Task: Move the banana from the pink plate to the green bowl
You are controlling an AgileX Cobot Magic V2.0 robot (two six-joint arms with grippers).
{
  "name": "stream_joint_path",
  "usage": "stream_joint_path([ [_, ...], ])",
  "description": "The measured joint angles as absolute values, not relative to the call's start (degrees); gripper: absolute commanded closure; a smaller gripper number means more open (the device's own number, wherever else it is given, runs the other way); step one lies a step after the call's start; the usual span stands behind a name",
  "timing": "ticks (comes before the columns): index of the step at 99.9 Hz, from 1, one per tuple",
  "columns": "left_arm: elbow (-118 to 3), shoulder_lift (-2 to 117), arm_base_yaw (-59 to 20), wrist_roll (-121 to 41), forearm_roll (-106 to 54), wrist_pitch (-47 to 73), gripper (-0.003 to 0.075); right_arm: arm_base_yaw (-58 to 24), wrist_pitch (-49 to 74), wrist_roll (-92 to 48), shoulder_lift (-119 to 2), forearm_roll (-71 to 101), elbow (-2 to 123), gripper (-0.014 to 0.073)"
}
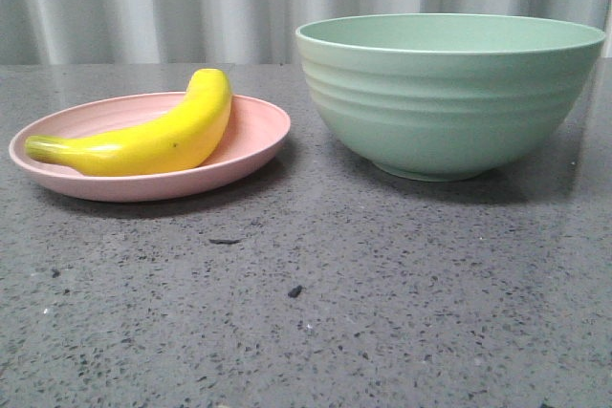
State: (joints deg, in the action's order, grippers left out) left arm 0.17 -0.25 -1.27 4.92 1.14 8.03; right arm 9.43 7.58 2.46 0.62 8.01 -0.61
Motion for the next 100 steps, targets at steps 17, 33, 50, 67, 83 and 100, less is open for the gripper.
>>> stream_joint_path([
  [17,-2.14,-0.25,-1.27,4.92,0.60,8.62,0.0741,9.43,12.26,2.46,-2.50,8.91,0.61,0.0656],
  [33,-7.56,3.16,-1.27,4.92,0.59,8.62,0.0741,9.43,14.34,2.46,-10.05,9.03,5.59,0.0655],
  [50,-11.74,9.29,-1.27,4.92,0.00,7.87,0.0741,9.43,19.79,2.35,-18.46,9.03,13.76,0.0655],
  [67,-12.45,13.30,-1.27,4.92,-0.51,5.67,0.0740,9.43,19.93,2.35,-21.33,9.13,17.82,0.0655],
  [83,-12.45,14.81,-1.27,4.92,-0.51,4.33,0.0729,9.43,19.90,2.35,-21.42,9.13,17.98,0.0655],
  [100,-12.45,15.00,-1.27,4.92,-0.51,3.30,0.0554,9.43,19.90,2.44,-21.42,9.13,17.98,0.0655],
])
